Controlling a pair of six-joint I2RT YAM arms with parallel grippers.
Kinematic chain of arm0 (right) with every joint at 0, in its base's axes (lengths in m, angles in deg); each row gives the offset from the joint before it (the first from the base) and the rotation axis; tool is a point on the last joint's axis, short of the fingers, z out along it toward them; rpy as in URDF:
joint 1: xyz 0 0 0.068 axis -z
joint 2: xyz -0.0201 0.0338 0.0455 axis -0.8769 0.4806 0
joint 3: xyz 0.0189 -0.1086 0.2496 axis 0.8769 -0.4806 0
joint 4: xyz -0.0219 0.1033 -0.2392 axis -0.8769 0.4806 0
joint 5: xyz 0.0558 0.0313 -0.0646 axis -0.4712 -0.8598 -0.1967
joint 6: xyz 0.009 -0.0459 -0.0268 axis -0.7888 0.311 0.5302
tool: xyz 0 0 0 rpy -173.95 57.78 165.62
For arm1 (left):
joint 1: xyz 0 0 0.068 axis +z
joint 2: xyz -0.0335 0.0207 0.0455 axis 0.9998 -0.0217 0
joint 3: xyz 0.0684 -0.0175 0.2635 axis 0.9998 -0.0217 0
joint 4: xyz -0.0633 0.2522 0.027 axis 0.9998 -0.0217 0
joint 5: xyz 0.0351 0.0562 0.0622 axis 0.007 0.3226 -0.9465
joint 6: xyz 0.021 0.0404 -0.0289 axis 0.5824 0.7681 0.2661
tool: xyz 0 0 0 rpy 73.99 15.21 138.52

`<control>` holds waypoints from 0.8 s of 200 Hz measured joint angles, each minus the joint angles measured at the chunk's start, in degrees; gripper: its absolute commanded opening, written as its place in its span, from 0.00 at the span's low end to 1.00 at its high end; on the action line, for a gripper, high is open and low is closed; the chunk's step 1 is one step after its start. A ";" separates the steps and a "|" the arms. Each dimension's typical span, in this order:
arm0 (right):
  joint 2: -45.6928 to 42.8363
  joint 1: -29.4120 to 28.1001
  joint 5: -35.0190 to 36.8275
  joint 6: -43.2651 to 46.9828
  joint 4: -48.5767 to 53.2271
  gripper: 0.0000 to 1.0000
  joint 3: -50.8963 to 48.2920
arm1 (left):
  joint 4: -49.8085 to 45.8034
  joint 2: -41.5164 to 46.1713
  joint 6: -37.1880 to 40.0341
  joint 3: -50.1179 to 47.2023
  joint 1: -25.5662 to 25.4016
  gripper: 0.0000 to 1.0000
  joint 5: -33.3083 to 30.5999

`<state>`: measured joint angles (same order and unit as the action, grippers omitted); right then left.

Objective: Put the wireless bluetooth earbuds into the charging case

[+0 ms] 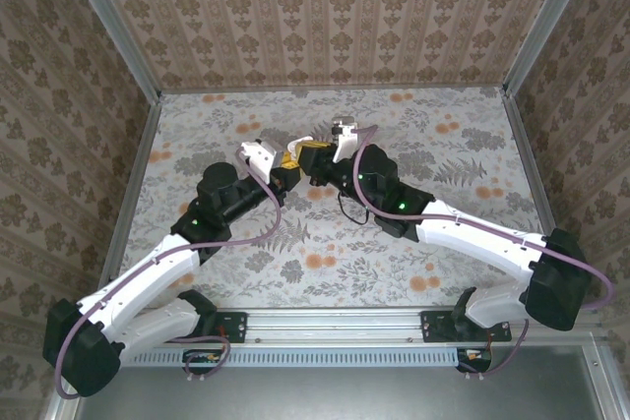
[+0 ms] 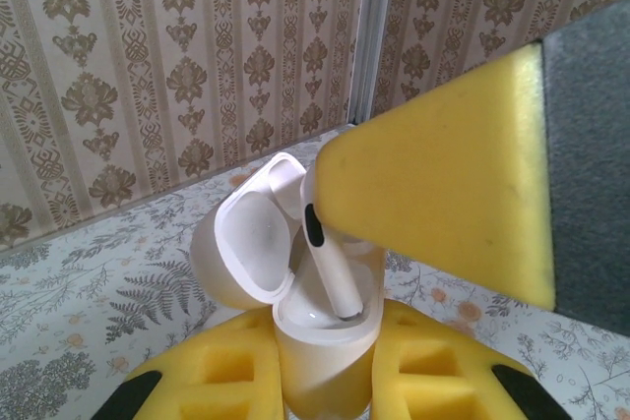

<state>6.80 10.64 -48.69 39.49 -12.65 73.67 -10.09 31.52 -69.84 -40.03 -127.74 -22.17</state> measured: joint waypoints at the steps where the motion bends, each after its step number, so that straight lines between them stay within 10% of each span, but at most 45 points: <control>1: 0.00 -0.02 0.00 0.00 0.00 0.17 -0.02 | 0.00 0.00 0.00 0.00 0.00 0.00 -0.02; 160: 0.83 -1.66 0.48 1.46 -6.56 0.18 -4.24 | -2.05 0.76 -0.37 -0.68 -0.07 0.00 -1.62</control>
<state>7.63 8.98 -48.21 40.95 -19.21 69.43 -12.14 32.28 -70.21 -40.70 -127.80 -23.79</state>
